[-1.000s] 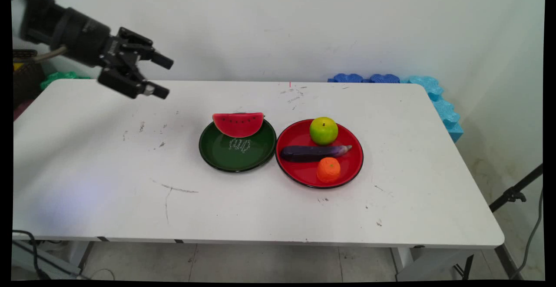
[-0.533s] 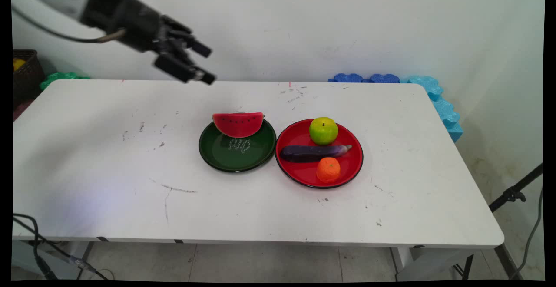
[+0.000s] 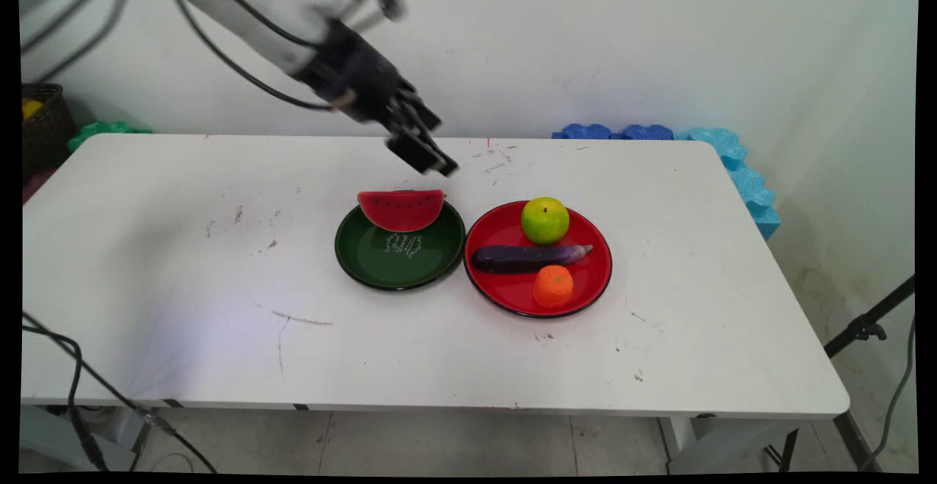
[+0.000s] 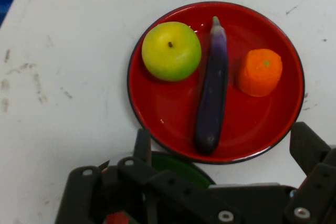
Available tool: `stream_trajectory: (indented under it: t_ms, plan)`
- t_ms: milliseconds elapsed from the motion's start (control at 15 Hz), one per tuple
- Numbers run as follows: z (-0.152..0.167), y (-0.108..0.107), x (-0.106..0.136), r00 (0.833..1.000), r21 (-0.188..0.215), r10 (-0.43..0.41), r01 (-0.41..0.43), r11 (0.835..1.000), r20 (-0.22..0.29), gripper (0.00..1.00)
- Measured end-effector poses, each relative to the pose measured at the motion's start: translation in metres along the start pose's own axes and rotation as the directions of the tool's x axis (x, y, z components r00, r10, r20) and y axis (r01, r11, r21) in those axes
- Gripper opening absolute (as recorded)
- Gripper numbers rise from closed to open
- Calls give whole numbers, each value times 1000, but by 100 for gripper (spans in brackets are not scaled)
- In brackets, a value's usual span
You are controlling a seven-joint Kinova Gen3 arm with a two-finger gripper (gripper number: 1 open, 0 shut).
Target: Pick up the eggplant from the red plate
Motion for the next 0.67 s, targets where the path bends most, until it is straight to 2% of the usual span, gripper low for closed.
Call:
stream_trajectory:
  t_ms: [267,533,667]
  plan:
    - [65,9,12,997,-18,19,-18,1000,70,100]
    - [110,10,14,992,-35,48,-44,998,114,100]
    - [131,12,13,989,-56,69,-62,996,133,100]
